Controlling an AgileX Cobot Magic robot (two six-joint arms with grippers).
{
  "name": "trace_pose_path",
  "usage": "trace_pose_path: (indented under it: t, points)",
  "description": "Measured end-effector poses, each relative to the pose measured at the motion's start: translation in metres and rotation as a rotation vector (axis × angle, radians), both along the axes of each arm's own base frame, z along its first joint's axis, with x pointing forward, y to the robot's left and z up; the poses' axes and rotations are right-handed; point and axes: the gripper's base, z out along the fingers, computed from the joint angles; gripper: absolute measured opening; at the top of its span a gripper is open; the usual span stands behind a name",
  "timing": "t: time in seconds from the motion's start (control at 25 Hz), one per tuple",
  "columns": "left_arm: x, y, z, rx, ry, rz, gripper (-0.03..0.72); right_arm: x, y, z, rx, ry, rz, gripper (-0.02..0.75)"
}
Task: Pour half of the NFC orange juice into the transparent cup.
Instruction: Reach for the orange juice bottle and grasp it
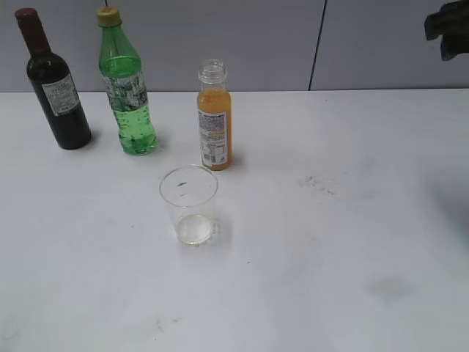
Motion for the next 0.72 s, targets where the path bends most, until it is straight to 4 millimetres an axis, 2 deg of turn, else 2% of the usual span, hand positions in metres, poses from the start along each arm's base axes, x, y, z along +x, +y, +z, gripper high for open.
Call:
trace_pose_path:
  t: [0.16, 0.24, 0.36, 0.44, 0.56, 0.72]
  points:
    - [0.000, 0.000, 0.000, 0.000, 0.000, 0.000, 0.587, 0.002, -0.018, 0.021, 0.263, 0.110, 0.029, 0.573]
    - [0.000, 0.000, 0.000, 0.000, 0.000, 0.000, 0.587, 0.002, -0.030, 0.029, 0.323, 0.133, 0.028, 0.573]
    - [0.000, 0.000, 0.000, 0.000, 0.000, 0.000, 0.587, -0.008, -0.042, 0.031, 0.316, 0.243, 0.026, 0.573]
    - [0.000, 0.000, 0.000, 0.000, 0.000, 0.000, 0.587, -0.019, -0.042, 0.031, 0.305, 0.328, 0.047, 0.573]
    - [0.000, 0.000, 0.000, 0.000, 0.000, 0.000, 0.587, -0.038, -0.040, 0.038, 0.317, 0.341, 0.096, 0.572]
    - [0.000, 0.000, 0.000, 0.000, 0.000, 0.000, 0.587, -0.089, -0.041, 0.046, 0.308, 0.320, 0.128, 0.572]
